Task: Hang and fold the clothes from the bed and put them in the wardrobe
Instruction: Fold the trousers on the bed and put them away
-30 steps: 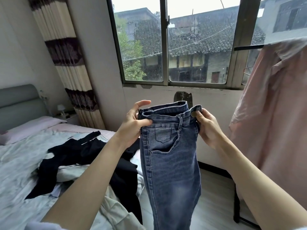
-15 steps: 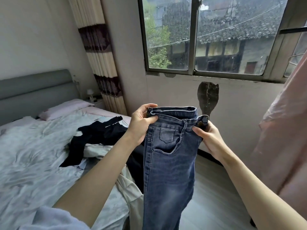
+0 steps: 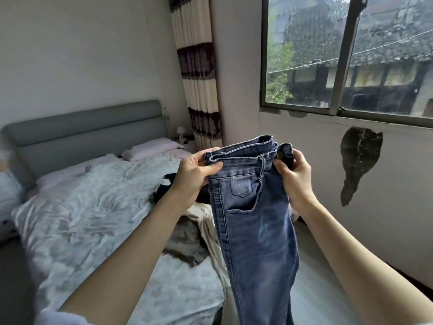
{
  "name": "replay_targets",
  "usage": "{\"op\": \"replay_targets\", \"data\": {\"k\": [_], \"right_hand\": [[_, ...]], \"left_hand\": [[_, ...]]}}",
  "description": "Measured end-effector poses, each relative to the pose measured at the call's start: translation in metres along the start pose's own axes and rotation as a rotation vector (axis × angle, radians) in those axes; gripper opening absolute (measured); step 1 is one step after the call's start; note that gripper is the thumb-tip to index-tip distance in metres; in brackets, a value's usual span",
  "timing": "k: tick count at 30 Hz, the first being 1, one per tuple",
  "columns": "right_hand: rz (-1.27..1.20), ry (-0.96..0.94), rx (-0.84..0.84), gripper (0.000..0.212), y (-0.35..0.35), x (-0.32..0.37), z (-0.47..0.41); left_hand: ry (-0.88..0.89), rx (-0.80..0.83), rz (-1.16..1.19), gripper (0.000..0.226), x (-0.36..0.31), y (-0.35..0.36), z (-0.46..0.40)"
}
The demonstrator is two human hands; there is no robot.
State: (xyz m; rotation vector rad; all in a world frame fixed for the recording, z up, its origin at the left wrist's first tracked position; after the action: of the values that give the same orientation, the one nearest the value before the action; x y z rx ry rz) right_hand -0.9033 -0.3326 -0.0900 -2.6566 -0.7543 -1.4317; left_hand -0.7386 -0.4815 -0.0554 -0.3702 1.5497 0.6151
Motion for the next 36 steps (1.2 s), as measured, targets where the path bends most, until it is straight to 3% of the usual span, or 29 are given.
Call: {"op": "replay_targets", "data": {"k": [10, 17, 24, 30, 32, 36], "right_hand": [[-0.033, -0.126, 0.276, 0.034, 0.221, 0.026, 0.01], [-0.043, -0.015, 0.385, 0.027, 0.363, -0.032, 0.037], [0.017, 0.041, 0.541, 0.019, 0.51, -0.136, 0.041], [0.09, 0.12, 0.682, 0.013, 0.641, -0.285, 0.036], [0.115, 0.208, 0.724, 0.019, 0.672, -0.341, 0.046], [0.249, 0.299, 0.805, 0.051, 0.705, -0.446, 0.083]], "left_hand": [[-0.009, -0.098, 0.087, 0.016, -0.05, -0.205, 0.02], [-0.069, -0.231, 0.083, 0.016, -0.047, -0.345, 0.003], [-0.134, -0.501, 0.095, 0.015, -0.01, -0.492, -0.062], [-0.224, -0.704, 0.016, 0.014, 0.056, -0.63, -0.162], [-0.278, -0.734, -0.036, 0.014, 0.091, -0.674, -0.197], [-0.34, -0.8, -0.118, 0.018, 0.179, -0.739, -0.24]]}}
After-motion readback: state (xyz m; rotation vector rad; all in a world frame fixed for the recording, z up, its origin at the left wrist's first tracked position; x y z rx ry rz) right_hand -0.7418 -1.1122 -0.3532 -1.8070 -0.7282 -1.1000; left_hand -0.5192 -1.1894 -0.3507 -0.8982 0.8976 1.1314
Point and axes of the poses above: each hand's wrist, its own z-axis away from the middle knuckle, its own y-axis out of the palm, x = y × z, the point moved 6 cm from there along -z, towards the middle knuckle, and after that the axes turned 15 degrees about -y, right-handed, at the moved point
